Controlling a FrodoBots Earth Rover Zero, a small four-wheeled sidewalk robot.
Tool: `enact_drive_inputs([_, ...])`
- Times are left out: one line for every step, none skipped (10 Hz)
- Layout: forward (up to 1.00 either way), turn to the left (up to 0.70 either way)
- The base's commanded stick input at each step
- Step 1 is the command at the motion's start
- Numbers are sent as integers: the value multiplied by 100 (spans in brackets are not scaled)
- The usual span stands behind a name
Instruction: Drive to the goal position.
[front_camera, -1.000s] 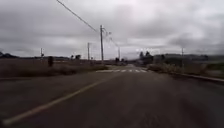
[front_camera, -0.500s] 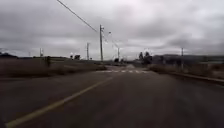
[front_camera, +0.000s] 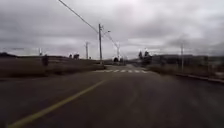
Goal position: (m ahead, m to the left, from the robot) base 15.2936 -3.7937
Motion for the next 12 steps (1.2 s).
enact_drive_inputs([70, 0])
enact_drive_inputs([70, 0])
enact_drive_inputs([70, 0])
enact_drive_inputs([70, 0])
enact_drive_inputs([70, 0])
enact_drive_inputs([70, 0])
enact_drive_inputs([70, 0])
enact_drive_inputs([70, 0])
enact_drive_inputs([70, 0])
enact_drive_inputs([70, 0])
enact_drive_inputs([70, 0])
enact_drive_inputs([70, 0])
